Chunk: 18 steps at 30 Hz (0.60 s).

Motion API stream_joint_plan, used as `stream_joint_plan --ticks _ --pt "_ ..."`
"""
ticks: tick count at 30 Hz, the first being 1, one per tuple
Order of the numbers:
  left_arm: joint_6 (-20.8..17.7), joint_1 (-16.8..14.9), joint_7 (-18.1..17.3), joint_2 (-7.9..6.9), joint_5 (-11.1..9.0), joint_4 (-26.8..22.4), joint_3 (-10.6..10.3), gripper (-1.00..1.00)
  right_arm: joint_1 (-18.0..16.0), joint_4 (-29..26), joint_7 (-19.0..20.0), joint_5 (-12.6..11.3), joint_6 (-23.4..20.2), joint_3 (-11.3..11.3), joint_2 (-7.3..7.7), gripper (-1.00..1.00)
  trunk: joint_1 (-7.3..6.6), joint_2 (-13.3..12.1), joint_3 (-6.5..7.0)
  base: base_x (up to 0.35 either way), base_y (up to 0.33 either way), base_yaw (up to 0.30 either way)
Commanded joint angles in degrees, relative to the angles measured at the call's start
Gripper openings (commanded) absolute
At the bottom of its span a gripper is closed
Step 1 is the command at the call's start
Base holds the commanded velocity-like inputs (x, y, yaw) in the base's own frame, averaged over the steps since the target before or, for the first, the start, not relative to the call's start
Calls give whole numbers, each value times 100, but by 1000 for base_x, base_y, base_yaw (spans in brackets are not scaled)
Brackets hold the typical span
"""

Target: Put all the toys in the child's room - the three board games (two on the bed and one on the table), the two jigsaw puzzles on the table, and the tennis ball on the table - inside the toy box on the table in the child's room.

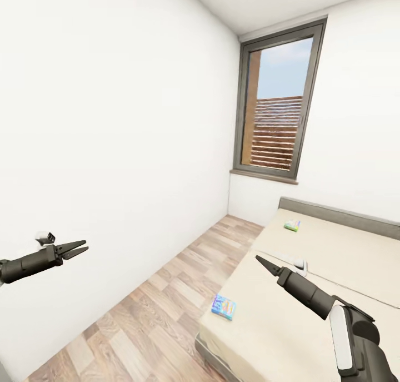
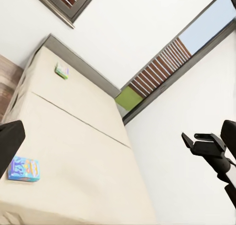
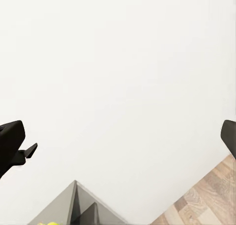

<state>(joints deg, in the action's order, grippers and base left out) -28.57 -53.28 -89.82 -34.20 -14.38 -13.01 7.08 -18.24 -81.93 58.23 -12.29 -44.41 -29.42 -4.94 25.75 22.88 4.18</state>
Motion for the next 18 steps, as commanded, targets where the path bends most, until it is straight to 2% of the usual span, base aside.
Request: stream_joint_plan --ticks 1,7,18 --pt "-61 2 -18 -2 -8 0 -7 100 -7 1 13 -10 -32 -11 -6 100 3 4 -5 110 243 -265" --pt "-61 2 -18 0 -4 0 -12 100 -8 5 12 -10 -32 -11 -7 100 3 4 -20 63 133 -265" --pt "-61 2 -18 -1 -4 0 -7 100 -9 10 5 -2 -32 -16 -2 100 3 4 -48 8 17 -265"
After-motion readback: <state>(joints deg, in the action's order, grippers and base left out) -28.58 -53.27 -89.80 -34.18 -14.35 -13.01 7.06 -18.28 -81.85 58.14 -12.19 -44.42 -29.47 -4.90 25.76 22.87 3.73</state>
